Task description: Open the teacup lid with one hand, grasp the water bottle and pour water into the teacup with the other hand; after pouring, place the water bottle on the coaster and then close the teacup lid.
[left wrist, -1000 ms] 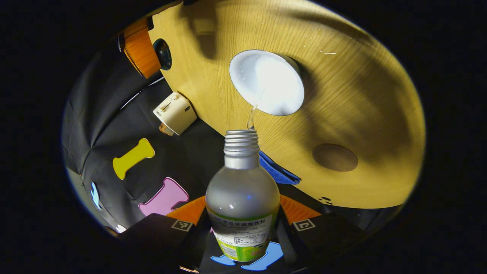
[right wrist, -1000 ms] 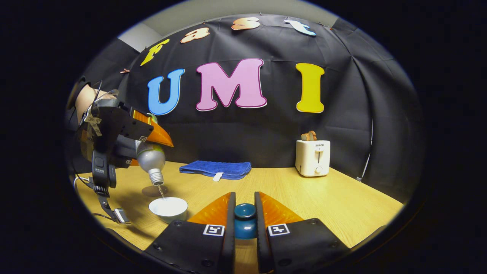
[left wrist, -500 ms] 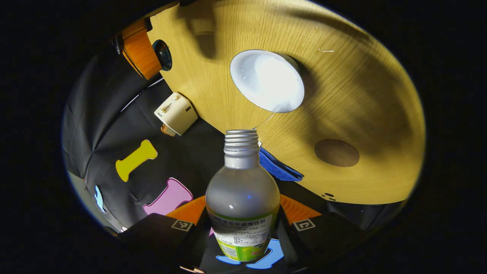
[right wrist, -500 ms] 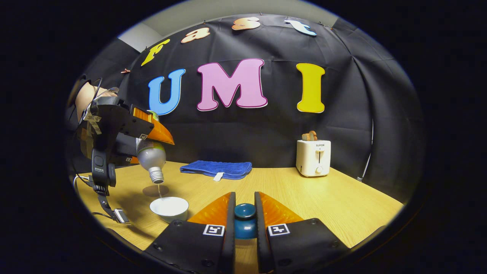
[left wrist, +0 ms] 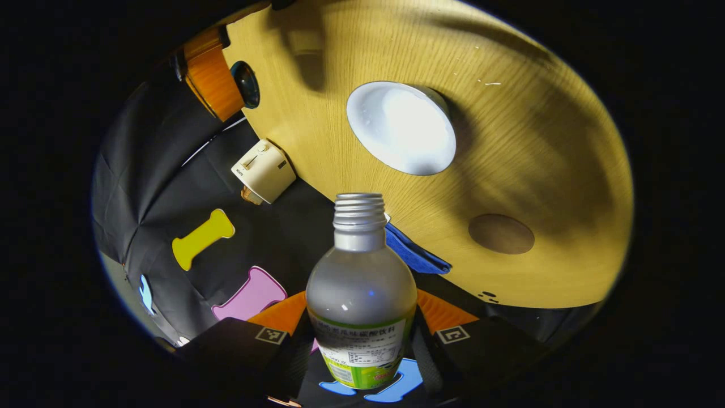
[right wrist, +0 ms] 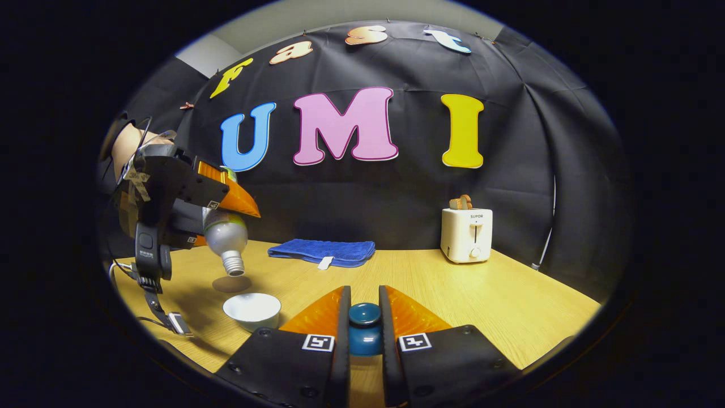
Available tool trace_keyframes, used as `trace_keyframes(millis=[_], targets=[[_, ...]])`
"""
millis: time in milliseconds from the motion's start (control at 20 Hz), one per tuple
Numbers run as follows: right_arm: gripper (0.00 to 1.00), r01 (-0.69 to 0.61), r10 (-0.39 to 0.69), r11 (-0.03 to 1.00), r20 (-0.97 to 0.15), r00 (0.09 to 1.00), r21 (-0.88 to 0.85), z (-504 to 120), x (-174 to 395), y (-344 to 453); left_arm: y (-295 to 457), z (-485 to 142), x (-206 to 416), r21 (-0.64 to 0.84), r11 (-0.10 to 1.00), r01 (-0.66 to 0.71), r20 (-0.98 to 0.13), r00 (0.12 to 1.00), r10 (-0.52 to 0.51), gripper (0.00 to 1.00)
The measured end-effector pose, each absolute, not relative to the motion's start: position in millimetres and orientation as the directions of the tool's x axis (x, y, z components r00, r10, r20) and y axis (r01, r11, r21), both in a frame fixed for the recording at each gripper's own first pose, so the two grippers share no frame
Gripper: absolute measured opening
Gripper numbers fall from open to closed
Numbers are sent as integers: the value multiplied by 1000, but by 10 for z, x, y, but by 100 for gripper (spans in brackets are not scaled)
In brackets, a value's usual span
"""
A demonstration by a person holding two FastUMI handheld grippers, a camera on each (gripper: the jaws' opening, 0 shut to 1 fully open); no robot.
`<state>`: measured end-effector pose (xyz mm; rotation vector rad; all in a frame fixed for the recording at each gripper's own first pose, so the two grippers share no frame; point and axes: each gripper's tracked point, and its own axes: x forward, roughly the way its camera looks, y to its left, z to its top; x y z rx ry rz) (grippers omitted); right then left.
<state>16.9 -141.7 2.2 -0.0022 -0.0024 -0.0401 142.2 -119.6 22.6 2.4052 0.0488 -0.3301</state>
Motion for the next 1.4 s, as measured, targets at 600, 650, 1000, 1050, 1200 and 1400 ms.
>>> trace_keyframes(millis=[600,650,1000,1050,1200,1400], targets=[[27,40,-40,999,2,999,-2,22,172,-1420,-822,613,1019,1000,-8,-28,27,995,-92,80],[27,40,-40,999,2,999,-2,24,171,-1419,-776,620,961,991,130,-37,47,996,-78,80],[27,62,-62,998,2,998,-3,21,172,-1455,-731,659,1059,546,837,-8,144,986,-85,80],[27,70,-70,998,2,998,-3,20,172,-1472,-701,675,1103,452,892,23,143,985,-98,79],[27,102,-102,995,5,995,-4,23,158,-1532,-534,604,1327,211,974,77,125,987,-105,80],[27,109,-109,994,5,994,-4,23,159,-1533,-276,313,1537,-34,991,128,70,990,-125,80]])
